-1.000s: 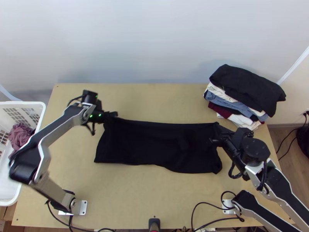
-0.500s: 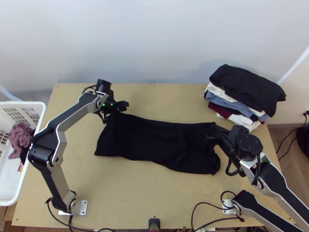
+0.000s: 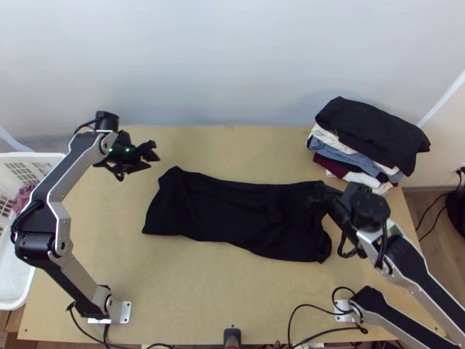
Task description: Fold the t-shirt
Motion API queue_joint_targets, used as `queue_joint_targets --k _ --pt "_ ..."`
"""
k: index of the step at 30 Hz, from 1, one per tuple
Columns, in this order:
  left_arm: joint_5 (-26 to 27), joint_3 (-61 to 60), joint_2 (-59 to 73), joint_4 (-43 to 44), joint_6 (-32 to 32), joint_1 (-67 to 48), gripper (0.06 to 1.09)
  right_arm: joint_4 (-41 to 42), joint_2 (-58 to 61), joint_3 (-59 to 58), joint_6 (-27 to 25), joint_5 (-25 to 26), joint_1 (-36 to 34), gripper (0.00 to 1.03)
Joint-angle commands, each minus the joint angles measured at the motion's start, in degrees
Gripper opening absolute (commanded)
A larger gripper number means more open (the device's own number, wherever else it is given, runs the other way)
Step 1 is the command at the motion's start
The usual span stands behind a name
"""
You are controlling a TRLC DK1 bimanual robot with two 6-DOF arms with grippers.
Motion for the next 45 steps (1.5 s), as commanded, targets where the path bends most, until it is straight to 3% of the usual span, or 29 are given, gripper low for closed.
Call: queue_joint_targets --k 1,6,16,20,45 --pt "1.4 -3.9 -1.3 1.5 -3.6 1.4 0.48 -1.5 1.9 3.8 3.2 -0.9 -1.4 0.03" --pt "2.1 -5.7 -0.4 3.6 -8.2 1.6 0.37 -3.2 3.8 6.8 4.1 -1.0 -2.7 0.03" --pt "2.9 -8.4 2.8 5.1 -10.5 1.1 0.38 -4.0 4.8 10.3 4.1 -1.1 -4.5 0.03" --pt "2.9 -9.5 3.6 5.4 -9.6 1.0 0.48 -4.2 4.9 10.8 4.0 -1.1 -5.0 0.03" --pt "2.9 -9.8 7.8 8.0 -10.4 -1.0 0.48 -3.9 5.0 11.0 3.1 -1.1 -5.1 0.03"
